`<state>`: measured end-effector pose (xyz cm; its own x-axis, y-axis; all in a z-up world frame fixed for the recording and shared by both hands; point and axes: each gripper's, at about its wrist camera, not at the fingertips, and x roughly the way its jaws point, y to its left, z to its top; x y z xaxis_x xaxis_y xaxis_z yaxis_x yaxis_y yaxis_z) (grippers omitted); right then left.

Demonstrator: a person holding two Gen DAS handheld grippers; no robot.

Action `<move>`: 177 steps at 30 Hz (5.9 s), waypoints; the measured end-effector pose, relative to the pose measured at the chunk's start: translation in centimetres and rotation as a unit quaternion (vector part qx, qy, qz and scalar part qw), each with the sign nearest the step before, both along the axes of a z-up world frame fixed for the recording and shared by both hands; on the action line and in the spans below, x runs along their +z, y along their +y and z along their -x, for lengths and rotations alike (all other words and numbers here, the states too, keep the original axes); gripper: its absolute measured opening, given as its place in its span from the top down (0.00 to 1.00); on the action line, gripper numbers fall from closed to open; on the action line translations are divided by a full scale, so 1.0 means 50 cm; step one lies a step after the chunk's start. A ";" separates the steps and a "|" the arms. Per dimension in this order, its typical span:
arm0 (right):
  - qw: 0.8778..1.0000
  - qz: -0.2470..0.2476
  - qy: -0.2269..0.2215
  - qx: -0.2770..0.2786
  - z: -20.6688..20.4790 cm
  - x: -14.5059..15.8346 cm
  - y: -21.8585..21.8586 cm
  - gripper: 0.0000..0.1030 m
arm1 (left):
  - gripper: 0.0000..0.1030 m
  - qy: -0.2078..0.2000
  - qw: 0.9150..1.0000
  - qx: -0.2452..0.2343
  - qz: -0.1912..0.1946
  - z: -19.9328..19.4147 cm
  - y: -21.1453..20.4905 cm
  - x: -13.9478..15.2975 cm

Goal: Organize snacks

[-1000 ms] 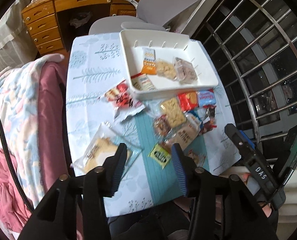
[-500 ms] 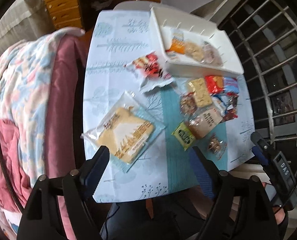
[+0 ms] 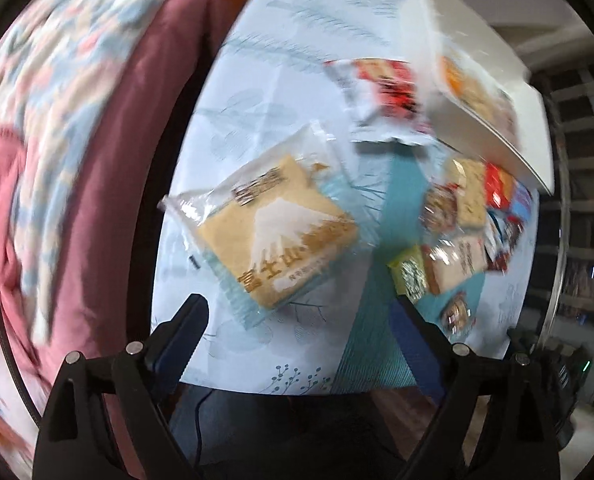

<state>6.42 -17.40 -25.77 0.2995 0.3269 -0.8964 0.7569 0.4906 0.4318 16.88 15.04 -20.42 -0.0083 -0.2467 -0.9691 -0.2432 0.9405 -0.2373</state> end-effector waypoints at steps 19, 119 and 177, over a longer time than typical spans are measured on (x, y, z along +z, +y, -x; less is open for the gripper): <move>0.986 -0.093 0.128 0.062 -0.108 -0.125 0.005 0.30 | 0.04 0.122 0.971 0.202 0.020 -0.070 0.044 -0.169; 0.942 0.050 -0.093 0.319 -0.324 0.163 -0.026 0.48 | 0.92 0.182 0.929 0.316 0.067 0.039 -0.097 -0.033; 0.793 0.201 -0.284 0.500 -0.202 0.154 0.083 0.21 | 0.20 0.063 0.952 0.296 0.055 0.180 -0.058 -0.068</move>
